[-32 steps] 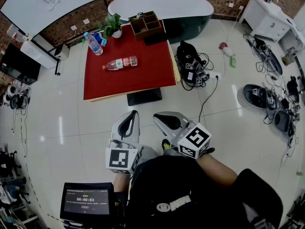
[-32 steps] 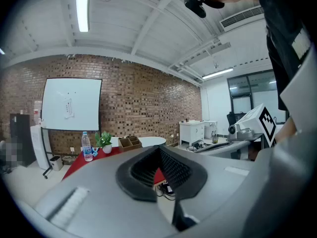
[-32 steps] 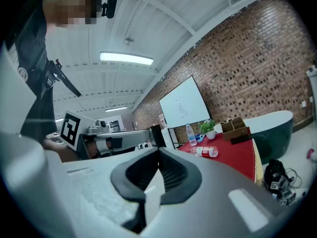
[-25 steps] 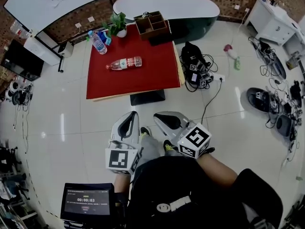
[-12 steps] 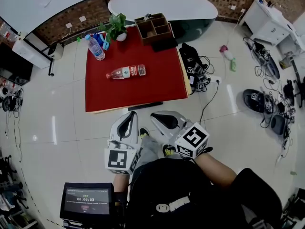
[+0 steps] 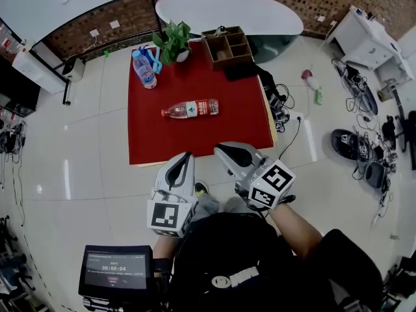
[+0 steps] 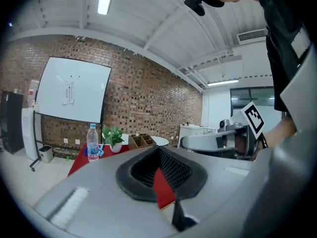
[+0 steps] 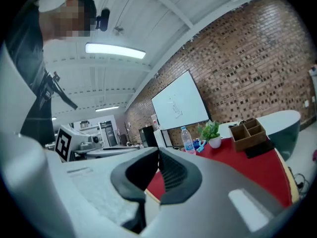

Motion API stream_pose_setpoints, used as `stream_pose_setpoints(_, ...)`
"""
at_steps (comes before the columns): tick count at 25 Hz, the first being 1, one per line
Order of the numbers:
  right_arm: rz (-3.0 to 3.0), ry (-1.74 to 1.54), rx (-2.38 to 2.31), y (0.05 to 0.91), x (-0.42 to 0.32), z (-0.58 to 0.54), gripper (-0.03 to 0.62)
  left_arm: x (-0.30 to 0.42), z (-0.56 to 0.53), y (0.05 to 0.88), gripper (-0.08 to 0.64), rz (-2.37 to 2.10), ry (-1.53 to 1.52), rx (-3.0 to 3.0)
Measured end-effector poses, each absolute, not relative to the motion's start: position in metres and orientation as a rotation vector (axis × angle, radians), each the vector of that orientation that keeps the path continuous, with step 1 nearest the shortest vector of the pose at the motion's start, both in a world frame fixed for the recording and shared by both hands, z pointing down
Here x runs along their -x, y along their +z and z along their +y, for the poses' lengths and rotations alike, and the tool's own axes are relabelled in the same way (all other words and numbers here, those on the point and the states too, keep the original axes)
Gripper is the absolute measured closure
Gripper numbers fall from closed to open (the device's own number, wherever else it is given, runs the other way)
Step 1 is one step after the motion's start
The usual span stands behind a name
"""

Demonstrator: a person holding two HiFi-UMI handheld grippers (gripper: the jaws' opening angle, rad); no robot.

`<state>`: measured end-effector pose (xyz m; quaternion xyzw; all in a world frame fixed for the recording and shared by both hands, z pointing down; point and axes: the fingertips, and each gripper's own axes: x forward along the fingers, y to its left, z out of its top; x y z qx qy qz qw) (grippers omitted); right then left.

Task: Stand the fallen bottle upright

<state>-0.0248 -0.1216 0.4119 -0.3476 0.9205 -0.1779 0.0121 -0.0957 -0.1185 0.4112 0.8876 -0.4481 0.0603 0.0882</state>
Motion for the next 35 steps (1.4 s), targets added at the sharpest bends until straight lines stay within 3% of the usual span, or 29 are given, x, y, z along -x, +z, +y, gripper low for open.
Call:
stream_pose_setpoints(7, 2.847, -0.501, 1.152, 0.39, -0.001, -0.149, 0.578, 0.116, -0.126, 0.413, 0.56, -1.329, 0.157, -2.642)
stream_pose_setpoints(8, 2.884, -0.458, 1.134, 0.385, -0.001, -0.152, 0.531, 0.119, -0.127, 0.414, 0.56, -1.334, 0.152, -2.638)
stream_pose_setpoints(10, 3.001, -0.339, 1.057, 0.372, 0.003, -0.16, 0.367, 0.126, -0.13, 0.416, 0.56, -1.35, 0.137, -2.631)
stream_pose_setpoints(11, 3.08, -0.264, 1.01, 0.368, 0.007, -0.164, 0.326, 0.127, -0.132, 0.415, 0.56, -1.357, 0.13, -2.628)
stream_pose_setpoints(14, 3.393, -0.001, 0.845, 0.367, 0.022, -0.179, 0.283, 0.126, -0.135, 0.414, 0.56, -1.368, 0.109, -2.625)
stream_pose_setpoints(18, 3.788, 0.422, 0.597, 0.394, 0.043, -0.209, 0.259, 0.127, -0.141, 0.415, 0.56, -1.419, 0.103, -2.619)
stream_pose_setpoints(24, 4.143, 0.683, 0.096, 0.484, 0.096, -0.253, 0.219, 0.145, -0.152, 0.413, 0.56, -1.567, 0.103, -2.524)
stream_pose_setpoints(35, 4.51, 0.627, -0.22, 0.66, 0.13, -0.304, 0.21, 0.182, -0.141, 0.419, 0.56, -1.78, 0.156, -2.36)
